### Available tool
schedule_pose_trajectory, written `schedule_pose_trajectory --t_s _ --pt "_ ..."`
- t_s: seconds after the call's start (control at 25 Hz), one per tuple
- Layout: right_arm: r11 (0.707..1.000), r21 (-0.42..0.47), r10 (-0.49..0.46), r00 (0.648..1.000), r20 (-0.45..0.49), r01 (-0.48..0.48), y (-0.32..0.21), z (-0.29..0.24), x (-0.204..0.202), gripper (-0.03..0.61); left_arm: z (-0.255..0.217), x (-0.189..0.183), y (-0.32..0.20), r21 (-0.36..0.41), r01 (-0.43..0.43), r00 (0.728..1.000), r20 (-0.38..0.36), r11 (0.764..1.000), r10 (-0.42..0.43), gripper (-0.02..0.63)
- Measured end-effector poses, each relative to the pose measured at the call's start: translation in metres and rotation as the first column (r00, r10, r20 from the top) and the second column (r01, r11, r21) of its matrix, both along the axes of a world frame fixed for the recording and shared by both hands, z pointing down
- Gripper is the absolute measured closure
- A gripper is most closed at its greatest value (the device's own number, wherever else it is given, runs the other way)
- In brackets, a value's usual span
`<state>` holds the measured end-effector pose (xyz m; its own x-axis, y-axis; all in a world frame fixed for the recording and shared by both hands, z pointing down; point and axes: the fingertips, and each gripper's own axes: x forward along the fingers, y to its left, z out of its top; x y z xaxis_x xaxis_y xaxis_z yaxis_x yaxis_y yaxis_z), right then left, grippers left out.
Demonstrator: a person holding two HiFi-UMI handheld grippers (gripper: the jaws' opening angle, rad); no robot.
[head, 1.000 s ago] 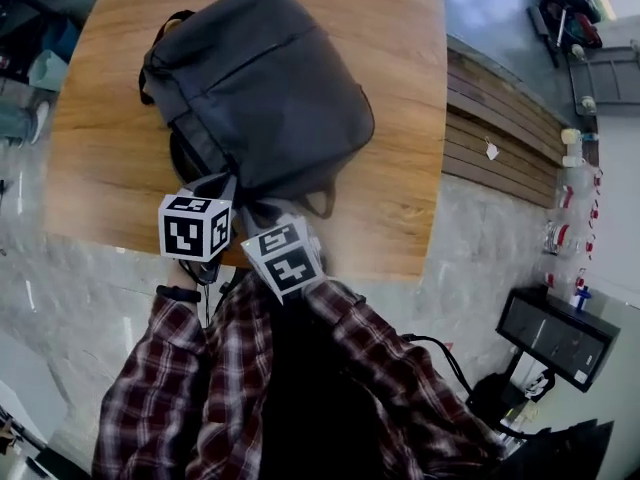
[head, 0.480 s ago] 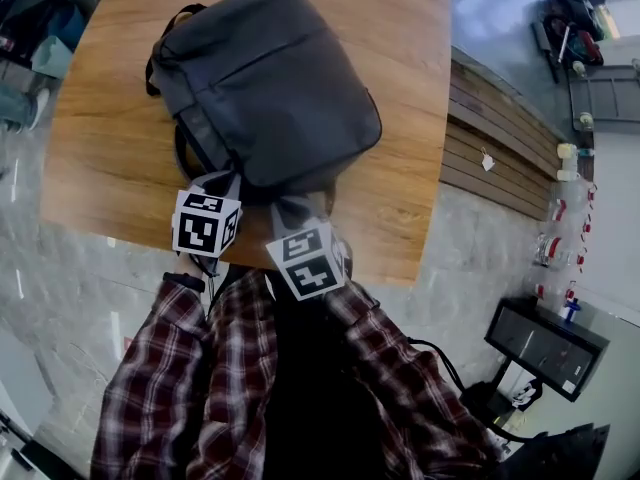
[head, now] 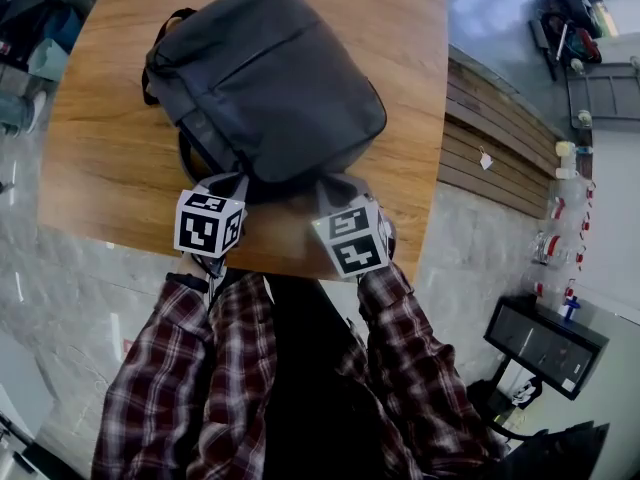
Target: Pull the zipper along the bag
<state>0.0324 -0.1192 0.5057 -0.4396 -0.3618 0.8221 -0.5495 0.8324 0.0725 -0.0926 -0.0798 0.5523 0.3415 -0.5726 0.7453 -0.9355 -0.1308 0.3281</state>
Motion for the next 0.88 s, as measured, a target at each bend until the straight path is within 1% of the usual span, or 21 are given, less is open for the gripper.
schedule_pose_trajectory --t_s 0.08,0.16,0.24,0.28,0.32,0.4,0.44,0.56,0.64,0.72,0.8,0.84,0.88 --pt "0.999 0.022 0.041 0.999 -0.017 -0.041 -0.019 0.000 0.014 0.559 0.000 0.000 -0.001 0.000 0.001 1.000 -0.011 1.000 -0.001 0.606" --pt "0.992 0.039 0.121 0.992 -0.034 -0.119 -0.047 0.003 0.040 0.560 0.001 -0.002 -0.001 0.005 0.003 1.000 -0.023 1.000 -0.003 0.606" --pt "0.979 0.040 0.202 0.979 -0.035 -0.201 -0.077 0.005 0.071 0.560 0.002 -0.004 0.000 0.001 0.003 1.000 -0.031 1.000 -0.003 0.606" --pt "0.976 0.031 0.217 0.976 -0.032 -0.216 -0.086 0.005 0.081 0.560 0.002 -0.004 0.000 -0.004 0.002 0.999 -0.034 1.000 -0.002 0.606" --pt "0.977 0.021 0.211 0.977 -0.033 -0.211 -0.090 0.006 0.085 0.560 0.002 -0.004 0.000 -0.009 0.001 0.999 -0.037 1.000 -0.001 0.606" --pt "0.984 0.011 0.178 0.983 -0.044 -0.178 -0.083 0.007 0.083 0.561 0.002 -0.006 -0.001 -0.021 0.001 0.999 -0.035 1.000 -0.002 0.606" --pt "0.984 0.001 0.178 0.983 -0.036 -0.178 -0.076 0.007 0.082 0.563 0.002 -0.006 -0.003 -0.025 -0.002 1.000 -0.026 1.000 0.001 0.606" --pt "0.972 -0.047 0.232 0.973 0.006 -0.231 -0.055 0.012 0.090 0.565 0.004 -0.010 -0.016 -0.026 -0.041 0.999 0.029 0.999 0.042 0.606" --pt "0.960 -0.084 0.271 0.962 0.029 -0.268 -0.038 0.016 0.095 0.565 0.004 -0.015 -0.031 -0.028 -0.049 0.997 0.052 0.998 0.050 0.606" --pt "0.945 -0.130 0.310 0.949 0.062 -0.300 -0.016 0.017 0.096 0.565 0.004 -0.023 -0.049 -0.027 -0.011 0.998 0.057 1.000 0.013 0.606" --pt "0.929 -0.183 0.344 0.934 0.097 -0.323 0.006 0.019 0.092 0.565 0.002 -0.031 -0.070 -0.019 0.051 0.996 0.068 0.998 -0.050 0.606" --pt "0.919 -0.212 0.361 0.925 0.117 -0.332 0.017 0.020 0.088 0.565 -0.002 -0.035 -0.079 -0.006 0.079 0.994 0.082 0.997 -0.078 0.606" --pt "0.910 -0.240 0.376 0.916 0.138 -0.338 0.027 0.021 0.083 0.565 -0.010 -0.038 -0.086 0.022 0.100 0.989 0.106 0.995 -0.101 0.606"
